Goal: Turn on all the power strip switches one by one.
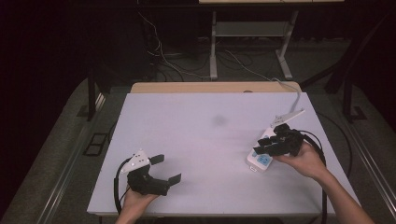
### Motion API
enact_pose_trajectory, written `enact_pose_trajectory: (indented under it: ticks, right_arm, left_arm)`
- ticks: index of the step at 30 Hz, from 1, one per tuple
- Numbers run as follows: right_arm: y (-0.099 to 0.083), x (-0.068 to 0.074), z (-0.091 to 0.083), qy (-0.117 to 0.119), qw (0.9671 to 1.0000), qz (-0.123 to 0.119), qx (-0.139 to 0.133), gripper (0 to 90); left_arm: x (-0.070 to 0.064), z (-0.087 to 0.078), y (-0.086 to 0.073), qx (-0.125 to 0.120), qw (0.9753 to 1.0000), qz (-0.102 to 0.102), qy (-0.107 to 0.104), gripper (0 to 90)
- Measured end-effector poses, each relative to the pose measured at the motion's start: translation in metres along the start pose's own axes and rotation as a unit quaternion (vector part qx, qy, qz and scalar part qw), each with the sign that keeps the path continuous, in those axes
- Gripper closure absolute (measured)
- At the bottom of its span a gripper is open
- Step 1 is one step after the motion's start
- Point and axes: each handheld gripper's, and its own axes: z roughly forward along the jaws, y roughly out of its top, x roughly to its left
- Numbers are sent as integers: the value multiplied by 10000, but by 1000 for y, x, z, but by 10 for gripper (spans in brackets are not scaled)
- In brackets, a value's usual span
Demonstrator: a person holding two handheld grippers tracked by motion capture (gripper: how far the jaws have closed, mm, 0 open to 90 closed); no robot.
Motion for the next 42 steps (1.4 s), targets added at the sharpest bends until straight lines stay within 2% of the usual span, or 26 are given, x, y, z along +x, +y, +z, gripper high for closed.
enact_pose_trajectory:
  ticks: [1, 2, 3, 4, 7, 10, 27, 35, 42]
  right_arm:
    - [0, 0, 0, 0, 10000, 0, 0, 599]
    - [0, 0, 1, -21, 10000, 16, 10, 632]
    - [0, 0, 3, -9, 10000, 3, 50, 706]
    - [0, 0, 3, -9, 10000, 3, 50, 706]
    - [0, -1, 6, 38, 9999, -4, 120, 822]
    - [0, -3, 10, 77, 9997, -48, 216, 899]
    - [-3, -7, 28, 22, 9988, -58, 487, 900]
    - [-10, -10, 33, 40, 9992, -25, 408, 900]
    - [-10, -7, 35, -65, 9987, -198, 465, 900]
  left_arm:
    - [0, 0, 0, -3, 10000, 4, 1, 0]
    - [0, 0, 0, -4, 10000, 7, 2, 0]
    - [0, 0, 0, -7, 10000, 7, 7, 0]
    - [0, 0, 0, -11, 10000, 6, 9, 0]
    - [0, 0, 0, -6, 10000, 13, 14, 0]
    - [0, -1, 0, -13, 10000, 23, 25, 0]
    - [1, -1, 0, -16, 10000, 13, 36, 0]
    - [2, -1, 0, -18, 10000, 14, 42, 0]
    - [1, 0, 0, 12, 10000, 33, 36, 0]
